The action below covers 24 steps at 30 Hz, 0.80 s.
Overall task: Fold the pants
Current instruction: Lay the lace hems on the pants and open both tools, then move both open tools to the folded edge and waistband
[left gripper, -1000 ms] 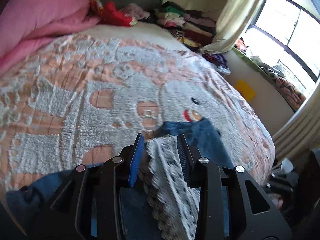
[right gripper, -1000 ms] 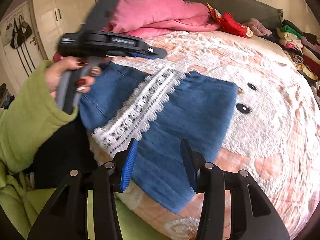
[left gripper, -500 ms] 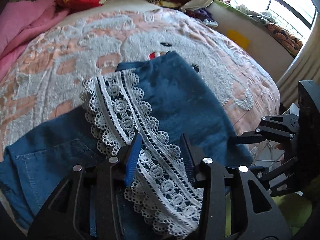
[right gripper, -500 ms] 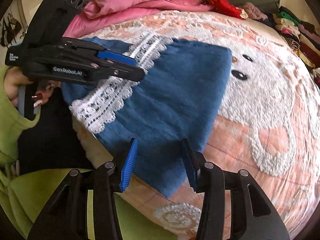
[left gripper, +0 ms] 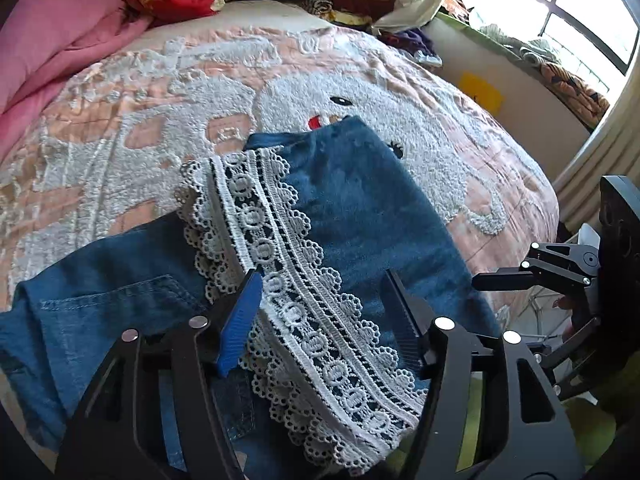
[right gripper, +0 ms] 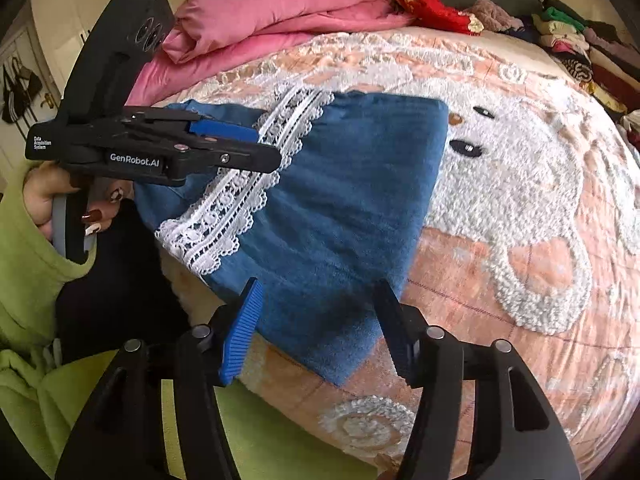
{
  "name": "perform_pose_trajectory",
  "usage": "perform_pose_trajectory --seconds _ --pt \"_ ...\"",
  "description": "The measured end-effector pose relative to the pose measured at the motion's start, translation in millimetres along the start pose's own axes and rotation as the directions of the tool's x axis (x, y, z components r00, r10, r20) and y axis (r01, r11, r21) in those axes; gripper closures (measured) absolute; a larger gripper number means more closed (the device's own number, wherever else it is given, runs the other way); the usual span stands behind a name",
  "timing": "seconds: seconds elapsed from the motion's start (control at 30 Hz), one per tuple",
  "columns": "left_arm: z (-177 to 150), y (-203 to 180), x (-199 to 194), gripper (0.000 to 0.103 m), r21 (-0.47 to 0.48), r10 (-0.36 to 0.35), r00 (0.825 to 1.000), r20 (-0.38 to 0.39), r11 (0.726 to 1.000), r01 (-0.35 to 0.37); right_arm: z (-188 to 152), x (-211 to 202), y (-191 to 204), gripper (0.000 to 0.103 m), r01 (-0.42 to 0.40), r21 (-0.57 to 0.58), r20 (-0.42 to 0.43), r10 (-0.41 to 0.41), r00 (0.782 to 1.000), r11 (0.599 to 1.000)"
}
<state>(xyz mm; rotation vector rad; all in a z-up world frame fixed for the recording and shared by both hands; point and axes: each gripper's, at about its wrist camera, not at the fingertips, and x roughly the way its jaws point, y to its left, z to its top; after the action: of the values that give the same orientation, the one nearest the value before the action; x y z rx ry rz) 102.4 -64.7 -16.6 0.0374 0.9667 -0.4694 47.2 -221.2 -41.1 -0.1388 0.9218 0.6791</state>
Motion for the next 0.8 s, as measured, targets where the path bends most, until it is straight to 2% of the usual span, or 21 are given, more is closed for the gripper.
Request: perform_pose_trajectory --seconds 0.07,0.13,0.37,0.47,0.5,0.53,0.57,0.8 --pt "-1.4 -1.6 -2.7 0.04 0.001 0.009 1.0 0.005 1.0 -0.009 2.0 -4.1 0.3 0.046 0.004 0.003 0.012 -0.004 1.0 1.0" --pt "-2.0 -2.2 -4.9 0.036 -0.001 0.012 1.0 0.007 1.0 -0.012 4.0 -7.8 -0.6 0.038 0.011 0.006 0.026 -0.011 1.0 1.0" --pt "-4.5 -2.8 -18.5 0.023 -0.013 0.027 0.999 0.032 1.0 -0.027 6.9 -22.4 -5.5 0.037 0.044 0.025 0.066 -0.045 0.997 0.999" --pt "-6.1 -3.1 -24.8 0.013 -0.017 0.039 0.998 0.043 0.999 -0.038 10.1 -28.5 -7.2 0.036 0.058 0.04 0.083 -0.061 0.995 0.998" --pt "-6.4 -3.0 -27.2 0.01 -0.018 0.046 0.998 0.048 0.999 -0.045 11.1 -30.7 -7.3 0.032 0.064 0.041 0.089 -0.067 0.994 0.997" --pt "-6.4 -2.9 -29.2 0.01 -0.018 0.051 0.997 0.051 0.999 -0.05 11.7 -31.9 -7.4 0.013 0.068 0.042 0.091 -0.072 0.993 0.997" --pt "-6.5 -2.9 -30.7 0.01 -0.018 0.055 0.997 0.054 0.998 -0.054 12.1 -35.7 -7.3 0.009 0.087 0.048 0.103 -0.091 0.991 0.995" --pt "-8.7 -4.7 -42.4 0.01 -0.01 0.089 0.993 0.072 0.996 -0.089 18.0 -49.7 -8.2 0.007 0.112 0.069 0.152 -0.122 0.981 0.991"
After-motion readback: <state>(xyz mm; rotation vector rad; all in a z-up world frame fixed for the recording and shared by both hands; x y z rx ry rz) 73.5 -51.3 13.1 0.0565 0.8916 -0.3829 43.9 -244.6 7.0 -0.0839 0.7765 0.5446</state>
